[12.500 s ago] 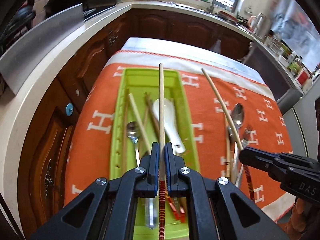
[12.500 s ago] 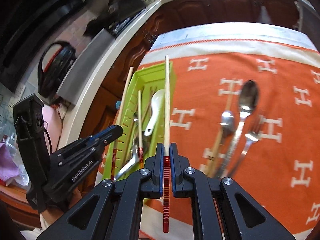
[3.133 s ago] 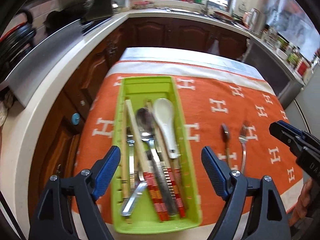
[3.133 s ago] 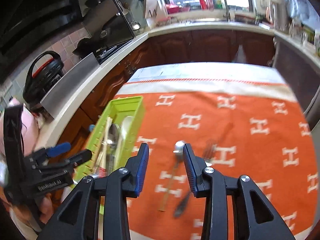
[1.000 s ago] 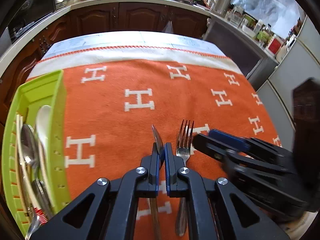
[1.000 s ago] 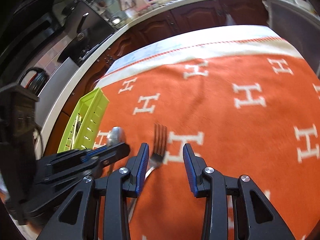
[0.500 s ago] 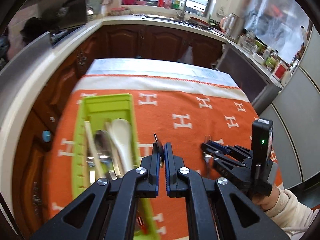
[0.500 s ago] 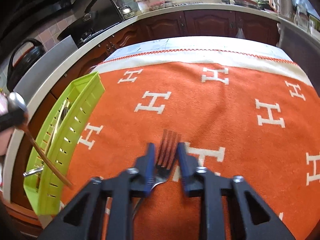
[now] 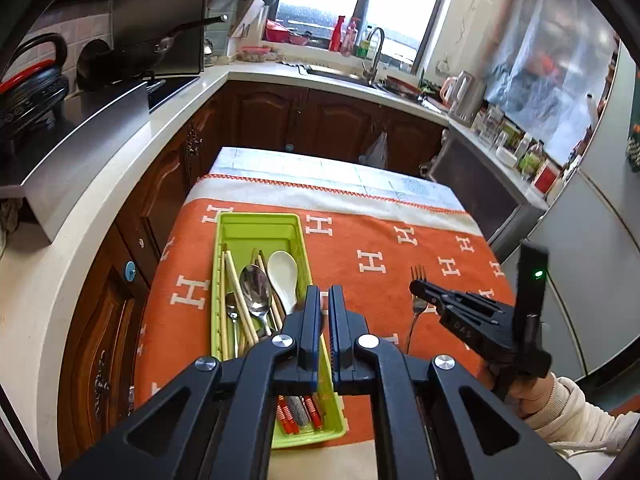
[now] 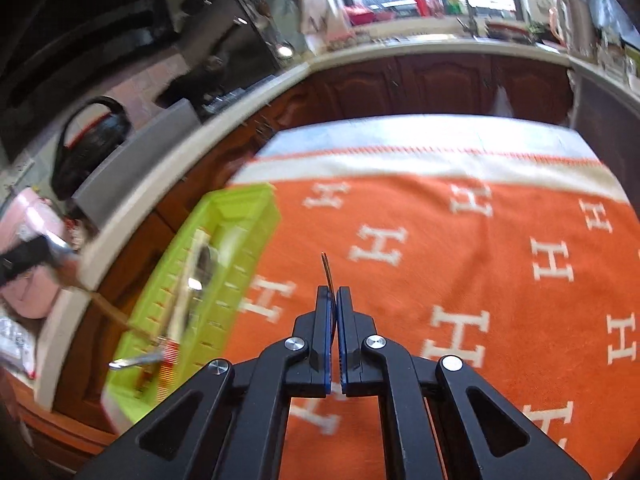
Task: Organize utensils
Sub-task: 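Carry the teaspoon into the green tray while the right tool grasps the fork, then release the teaspoon in the tray while the right tool lowers the fork into it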
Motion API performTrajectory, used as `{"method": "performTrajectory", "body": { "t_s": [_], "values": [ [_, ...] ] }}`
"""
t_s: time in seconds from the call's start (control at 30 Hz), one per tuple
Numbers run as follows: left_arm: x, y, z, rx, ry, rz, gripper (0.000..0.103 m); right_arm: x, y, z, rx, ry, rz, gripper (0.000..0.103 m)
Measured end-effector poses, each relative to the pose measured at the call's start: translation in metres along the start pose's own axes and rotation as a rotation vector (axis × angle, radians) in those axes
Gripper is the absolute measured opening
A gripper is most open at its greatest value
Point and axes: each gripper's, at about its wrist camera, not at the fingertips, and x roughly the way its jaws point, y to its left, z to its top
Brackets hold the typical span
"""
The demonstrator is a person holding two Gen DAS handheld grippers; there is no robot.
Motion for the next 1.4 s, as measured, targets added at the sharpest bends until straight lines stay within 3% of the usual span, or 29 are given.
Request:
{"method": "performTrajectory", "body": {
  "t_s": [0.2,0.37,0.7,0.83,0.93,1.1,1.23,1.4],
  "values": [
    [-0.008,0.015,-0.006,-0.028,-0.005,0.001,0.002,-0.03,0.054,0.02,-0.068,-0.051,0.089,0.002],
    [0.011,0.032,-0.013,-0.08,0.054,0.022,0.002,-0.03,0.098,0.032,-0.158,-0.04,0.109,0.002],
    [0.044,0.065,-0.032,-0.162,0.129,0.054,0.003,0.021,0.145,0.038,-0.238,0.059,0.069,0.002],
    [0.05,0.075,-0.036,-0.174,0.133,0.082,0.011,0.051,0.158,0.04,-0.262,0.129,0.066,0.007],
    [0.054,0.081,-0.039,-0.178,0.135,0.098,0.013,0.068,0.16,0.043,-0.249,0.159,0.042,0.016],
    [0.065,0.09,-0.044,-0.187,0.156,0.11,0.014,0.074,0.143,0.043,-0.19,0.194,0.054,0.017],
    [0.071,0.095,-0.046,-0.194,0.155,0.136,0.021,0.067,0.119,0.041,-0.104,0.217,0.066,0.028],
    [0.074,0.101,-0.049,-0.205,0.16,0.153,0.022,0.049,0.09,0.026,-0.04,0.259,0.1,0.033]
  ]
}}
